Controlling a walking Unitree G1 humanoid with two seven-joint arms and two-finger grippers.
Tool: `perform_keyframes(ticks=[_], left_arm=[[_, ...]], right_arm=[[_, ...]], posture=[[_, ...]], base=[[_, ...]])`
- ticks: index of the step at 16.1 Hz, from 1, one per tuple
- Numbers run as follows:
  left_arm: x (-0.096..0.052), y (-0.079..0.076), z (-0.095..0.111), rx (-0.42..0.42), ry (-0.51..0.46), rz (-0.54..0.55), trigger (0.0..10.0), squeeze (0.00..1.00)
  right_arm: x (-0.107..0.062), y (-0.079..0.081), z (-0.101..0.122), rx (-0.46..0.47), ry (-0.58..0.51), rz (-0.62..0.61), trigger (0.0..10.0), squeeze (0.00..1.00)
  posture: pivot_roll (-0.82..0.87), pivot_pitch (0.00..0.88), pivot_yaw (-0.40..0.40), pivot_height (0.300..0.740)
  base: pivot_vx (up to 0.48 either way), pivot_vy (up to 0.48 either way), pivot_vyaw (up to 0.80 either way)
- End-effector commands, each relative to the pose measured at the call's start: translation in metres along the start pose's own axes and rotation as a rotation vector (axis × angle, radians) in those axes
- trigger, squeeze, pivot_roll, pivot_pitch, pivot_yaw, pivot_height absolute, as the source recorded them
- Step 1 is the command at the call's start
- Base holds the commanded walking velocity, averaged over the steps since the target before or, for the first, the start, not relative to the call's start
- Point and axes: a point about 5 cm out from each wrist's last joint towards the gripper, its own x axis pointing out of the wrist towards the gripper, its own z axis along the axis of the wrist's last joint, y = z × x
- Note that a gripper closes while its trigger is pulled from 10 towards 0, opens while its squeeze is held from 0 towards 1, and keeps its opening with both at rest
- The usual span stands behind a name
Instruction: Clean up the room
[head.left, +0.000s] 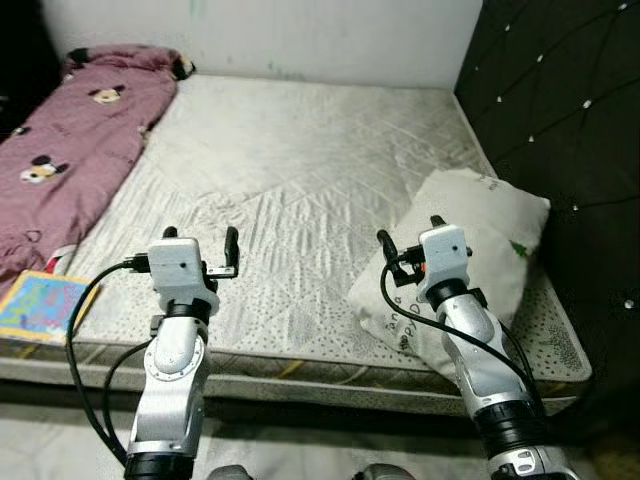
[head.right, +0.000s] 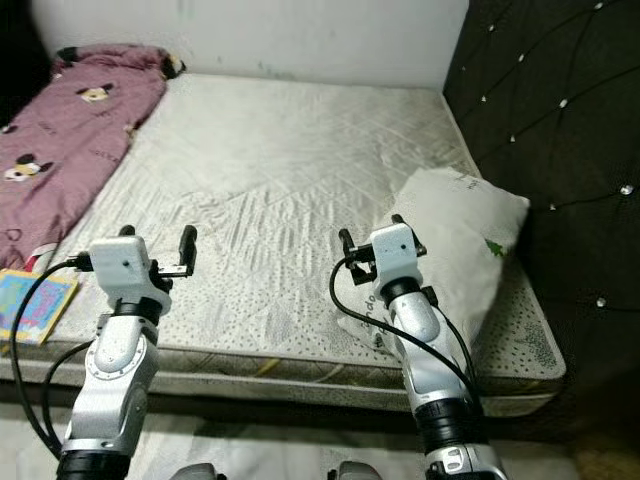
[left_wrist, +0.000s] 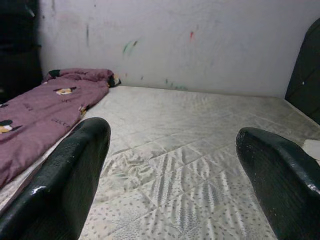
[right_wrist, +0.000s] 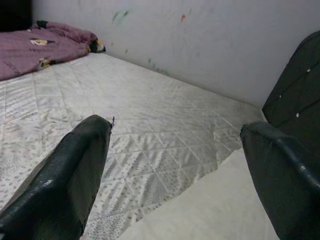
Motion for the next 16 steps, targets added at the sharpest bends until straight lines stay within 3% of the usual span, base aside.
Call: perform_keyframes(ticks=[1,6,16], left_arm=[[0.0001,-0.0002,-0.0018,0.008,0.010,0.001,10.0,0.00],[0.0001,-0.0007,-0.0025,0.000,0.010,0.011,10.0,0.00],[0.0008,-0.0015,-0.0019,-0.001,0.005,0.014,10.0,0.00]], right_arm=[[0.0016,-0.0014,0.0027,-0.004,-0.002,-0.002,10.0,0.00],[0.0053,0.0017,0.0054,-0.012,-0.008,0.019,10.0,0.00],[0.0076,0.0015,0.0070,-0.018,-0.012,0.026,10.0,0.00]], posture=[[-0.01,0.000,-0.014,0.740],[0.00,0.000,-0.027,0.740],[0.00,0.000,-0.034,0.740]], base=[[0.000,0.000,0.00],[0.000,-0.268,0.00],[0.000,-0.413,0.00]])
